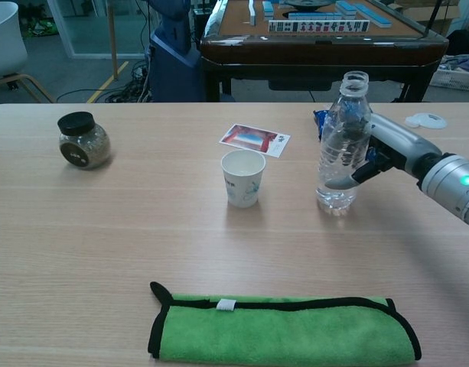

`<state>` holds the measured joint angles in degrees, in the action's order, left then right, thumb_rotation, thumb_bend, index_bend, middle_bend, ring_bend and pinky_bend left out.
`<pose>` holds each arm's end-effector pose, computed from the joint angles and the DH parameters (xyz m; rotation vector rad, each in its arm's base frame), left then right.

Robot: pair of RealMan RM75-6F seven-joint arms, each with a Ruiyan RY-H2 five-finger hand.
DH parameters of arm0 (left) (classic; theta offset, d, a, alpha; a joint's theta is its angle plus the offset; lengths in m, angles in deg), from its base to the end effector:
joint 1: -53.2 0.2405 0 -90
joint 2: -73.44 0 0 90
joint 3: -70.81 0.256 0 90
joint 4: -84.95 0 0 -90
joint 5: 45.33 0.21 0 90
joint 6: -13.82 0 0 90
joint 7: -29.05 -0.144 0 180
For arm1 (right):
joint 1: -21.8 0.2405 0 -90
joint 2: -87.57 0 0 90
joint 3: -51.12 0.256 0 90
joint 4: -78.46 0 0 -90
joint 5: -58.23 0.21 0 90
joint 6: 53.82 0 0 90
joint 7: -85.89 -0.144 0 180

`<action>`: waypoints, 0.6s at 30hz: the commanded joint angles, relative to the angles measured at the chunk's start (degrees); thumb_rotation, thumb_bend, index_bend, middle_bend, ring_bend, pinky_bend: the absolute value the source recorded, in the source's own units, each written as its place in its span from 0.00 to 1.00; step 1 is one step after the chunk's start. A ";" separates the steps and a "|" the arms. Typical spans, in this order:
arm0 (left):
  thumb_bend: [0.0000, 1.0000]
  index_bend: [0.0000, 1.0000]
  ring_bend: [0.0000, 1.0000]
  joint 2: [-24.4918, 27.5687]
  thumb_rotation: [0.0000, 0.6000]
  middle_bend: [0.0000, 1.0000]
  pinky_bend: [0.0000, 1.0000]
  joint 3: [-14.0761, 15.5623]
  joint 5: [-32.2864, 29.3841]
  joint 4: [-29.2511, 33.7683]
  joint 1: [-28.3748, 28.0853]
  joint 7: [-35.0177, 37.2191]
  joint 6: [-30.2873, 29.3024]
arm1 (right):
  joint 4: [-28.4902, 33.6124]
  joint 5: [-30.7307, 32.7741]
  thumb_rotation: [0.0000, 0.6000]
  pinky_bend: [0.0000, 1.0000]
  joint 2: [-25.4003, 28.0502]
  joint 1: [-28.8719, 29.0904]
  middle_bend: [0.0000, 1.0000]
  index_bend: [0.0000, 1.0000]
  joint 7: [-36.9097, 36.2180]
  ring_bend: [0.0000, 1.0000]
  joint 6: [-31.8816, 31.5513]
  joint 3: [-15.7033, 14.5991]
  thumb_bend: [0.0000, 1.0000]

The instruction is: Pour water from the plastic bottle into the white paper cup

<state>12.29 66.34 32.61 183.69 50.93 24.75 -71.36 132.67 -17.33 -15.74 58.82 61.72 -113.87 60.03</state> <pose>-0.3167 0.1700 0.1759 -1.2396 -0.9584 -0.8100 -0.2203 -0.3565 -0.0463 1.5155 -1.3469 1.2535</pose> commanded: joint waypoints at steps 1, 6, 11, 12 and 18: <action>0.17 0.35 0.24 -0.03 1.00 0.23 0.51 0.02 -0.06 -0.05 -0.03 -0.09 0.08 | -0.63 -0.94 1.00 0.47 0.02 -0.54 0.57 0.60 -2.20 0.48 0.19 -0.30 0.21; 0.17 0.35 0.24 -0.21 1.00 0.23 0.51 0.12 -0.12 -0.12 -0.12 -0.67 0.24 | -1.03 -2.44 1.00 0.47 0.75 -0.97 0.54 0.60 -6.29 0.45 1.17 -0.94 0.17; 0.17 0.35 0.24 -0.24 1.00 0.23 0.51 0.10 -0.20 -0.13 -0.12 -0.75 0.23 | -1.70 -3.21 1.00 0.46 1.04 -1.14 0.49 0.55 -8.31 0.41 2.52 -1.48 0.10; 0.17 0.35 0.24 -0.24 1.00 0.23 0.51 0.09 -0.23 -0.13 -0.11 -0.72 0.23 | -1.91 -3.34 1.00 0.46 1.10 -1.14 0.47 0.54 -8.62 0.39 2.98 -1.62 0.08; 0.17 0.35 0.24 -0.16 1.00 0.23 0.51 0.06 -0.31 -0.12 -0.08 -0.56 0.21 | -2.75 -4.19 1.00 0.42 1.33 -1.16 0.37 0.42 -9.50 0.29 4.17 -2.16 0.00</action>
<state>12.13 66.40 32.30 183.57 50.85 24.20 -71.14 129.97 -21.44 -14.46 57.68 52.29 -109.76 57.93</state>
